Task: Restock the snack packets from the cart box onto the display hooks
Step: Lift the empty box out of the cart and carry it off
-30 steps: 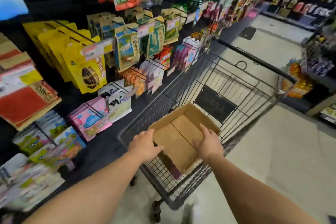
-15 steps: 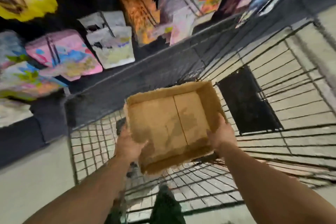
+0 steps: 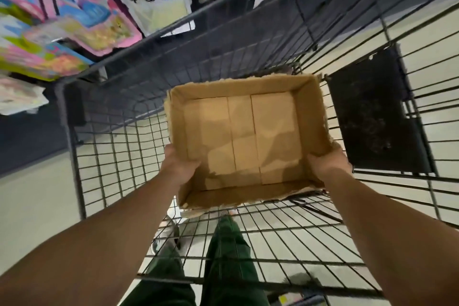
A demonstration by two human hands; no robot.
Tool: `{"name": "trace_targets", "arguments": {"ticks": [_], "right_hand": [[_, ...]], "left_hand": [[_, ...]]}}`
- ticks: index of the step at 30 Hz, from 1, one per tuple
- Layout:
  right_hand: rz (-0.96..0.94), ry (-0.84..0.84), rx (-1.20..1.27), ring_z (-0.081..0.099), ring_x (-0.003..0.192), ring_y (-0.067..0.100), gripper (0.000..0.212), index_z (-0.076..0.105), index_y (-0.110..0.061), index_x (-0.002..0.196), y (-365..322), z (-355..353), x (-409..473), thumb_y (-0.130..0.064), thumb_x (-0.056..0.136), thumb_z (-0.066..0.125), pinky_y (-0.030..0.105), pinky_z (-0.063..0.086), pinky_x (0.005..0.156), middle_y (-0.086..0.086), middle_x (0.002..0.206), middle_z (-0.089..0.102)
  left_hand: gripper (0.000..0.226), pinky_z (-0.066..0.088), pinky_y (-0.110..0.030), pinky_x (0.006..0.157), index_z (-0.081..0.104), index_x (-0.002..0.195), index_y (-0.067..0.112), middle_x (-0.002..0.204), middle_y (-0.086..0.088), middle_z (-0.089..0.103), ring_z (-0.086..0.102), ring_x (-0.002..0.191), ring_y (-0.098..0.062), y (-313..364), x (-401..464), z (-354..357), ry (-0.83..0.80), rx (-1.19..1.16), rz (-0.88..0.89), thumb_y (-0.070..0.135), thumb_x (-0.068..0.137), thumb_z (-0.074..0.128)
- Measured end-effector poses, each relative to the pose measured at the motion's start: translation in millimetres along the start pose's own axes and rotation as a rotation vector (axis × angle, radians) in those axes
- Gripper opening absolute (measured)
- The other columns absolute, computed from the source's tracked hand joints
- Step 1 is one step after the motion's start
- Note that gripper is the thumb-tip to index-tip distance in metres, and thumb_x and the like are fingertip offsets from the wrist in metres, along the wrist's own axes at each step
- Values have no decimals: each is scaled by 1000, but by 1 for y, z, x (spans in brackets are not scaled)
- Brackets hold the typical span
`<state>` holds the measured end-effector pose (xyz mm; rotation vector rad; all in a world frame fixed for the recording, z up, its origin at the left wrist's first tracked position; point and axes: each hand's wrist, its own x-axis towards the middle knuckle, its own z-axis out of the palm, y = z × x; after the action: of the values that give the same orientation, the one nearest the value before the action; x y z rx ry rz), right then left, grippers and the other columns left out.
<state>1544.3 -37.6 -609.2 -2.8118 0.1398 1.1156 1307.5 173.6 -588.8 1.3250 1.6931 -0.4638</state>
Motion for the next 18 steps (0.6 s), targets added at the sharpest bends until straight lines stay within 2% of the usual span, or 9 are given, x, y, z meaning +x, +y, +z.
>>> {"name": "trace_targets", "arguments": {"ticks": [2,4,7,11,13,15,18], "right_hand": [[-1,30,5,50,116,36,64,40,-23,137,1,-1,-5,-41,79,61,50,45,98,12,123,53],[1,66,88,50,115,38,58,42,-22,134,-1,-6,-12,-34,80,59,49,45,97,13,123,51],[-32,106,264,55,98,31,47,45,-20,130,-8,-21,-34,-24,84,55,40,48,85,7,111,56],[-129,214,351,60,97,37,38,51,-18,121,-18,-55,-86,-24,83,54,48,51,90,12,108,64],[-177,285,371,61,98,38,36,51,-16,122,-19,-73,-117,-23,86,53,46,51,89,13,109,64],[-220,375,362,61,96,38,36,51,-14,124,-19,-89,-152,-22,89,52,40,48,84,16,110,64],[-266,497,354,61,92,38,35,51,-13,120,-22,-108,-209,-25,88,51,42,48,82,16,103,63]], "left_hand": [[76,50,-41,96,24,145,16,132,-14,55,56,117,-34,1,-5,-5,-1,-27,-1,21,87,72],[80,47,-41,101,23,148,16,133,-11,54,55,120,-34,4,-15,-10,-25,-72,4,24,85,72],[82,46,-43,105,27,146,16,131,-10,57,56,119,-34,4,-38,-24,-33,-183,26,26,81,76],[74,47,-31,93,29,143,16,126,-6,60,58,104,-24,0,-77,-52,-12,-326,137,19,84,73],[64,43,-27,90,31,141,16,120,-2,57,54,100,-20,-3,-98,-66,-7,-358,204,16,89,67],[55,49,-31,94,37,134,18,118,2,58,58,99,-19,-9,-117,-83,9,-378,279,18,88,67],[72,52,-39,95,31,143,19,126,-6,59,61,109,-28,-21,-145,-120,30,-417,377,30,83,69]]}}
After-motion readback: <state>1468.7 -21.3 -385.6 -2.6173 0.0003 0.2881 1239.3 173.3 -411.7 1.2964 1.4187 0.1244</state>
